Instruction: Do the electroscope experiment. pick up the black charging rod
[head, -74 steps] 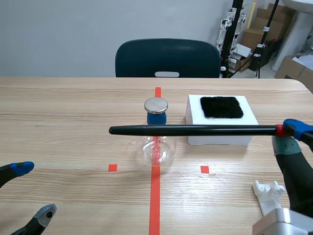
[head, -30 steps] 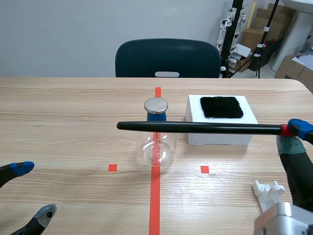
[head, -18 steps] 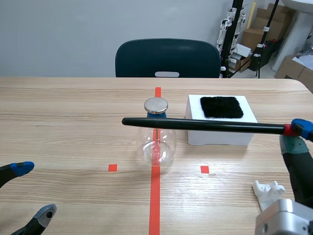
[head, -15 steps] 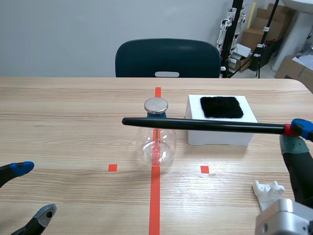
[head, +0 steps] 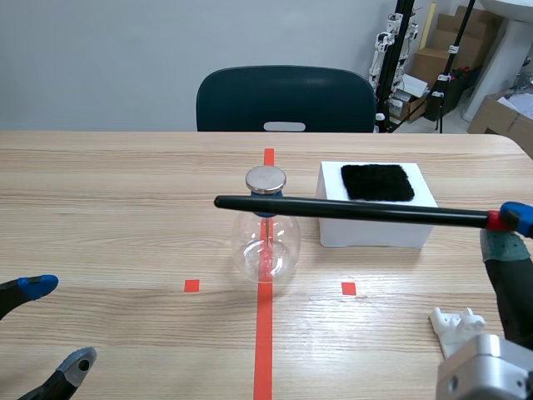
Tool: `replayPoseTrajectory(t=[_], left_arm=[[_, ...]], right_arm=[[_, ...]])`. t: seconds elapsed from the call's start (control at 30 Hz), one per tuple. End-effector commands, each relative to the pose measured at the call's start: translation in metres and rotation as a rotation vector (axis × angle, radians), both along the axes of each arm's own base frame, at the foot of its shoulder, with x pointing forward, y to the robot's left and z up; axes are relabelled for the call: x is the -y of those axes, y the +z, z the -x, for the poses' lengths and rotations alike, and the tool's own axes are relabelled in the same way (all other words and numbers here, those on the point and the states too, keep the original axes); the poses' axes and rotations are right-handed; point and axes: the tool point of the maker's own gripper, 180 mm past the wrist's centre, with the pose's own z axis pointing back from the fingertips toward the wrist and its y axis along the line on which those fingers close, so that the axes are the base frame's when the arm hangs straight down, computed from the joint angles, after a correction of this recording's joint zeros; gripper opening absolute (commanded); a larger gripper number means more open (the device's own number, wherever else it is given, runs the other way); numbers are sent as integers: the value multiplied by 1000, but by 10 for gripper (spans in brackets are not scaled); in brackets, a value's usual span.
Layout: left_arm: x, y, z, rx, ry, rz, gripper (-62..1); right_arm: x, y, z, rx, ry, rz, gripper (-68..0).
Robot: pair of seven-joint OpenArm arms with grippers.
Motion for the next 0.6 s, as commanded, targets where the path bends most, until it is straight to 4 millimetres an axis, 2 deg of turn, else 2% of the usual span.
replayPoseTrajectory(t=[0.0,0.17,0.57], left_arm=[[-5,8,-4,31,9,4,14],[-5,8,-4,31,9,4,14],[-5,8,-4,31,9,4,14]], right_arm=[[-1,17,-2,79,10,-18,-664],[-1,17,-2,79,10,-18,-609],[-1,17,-2,80,9,-18,-608]])
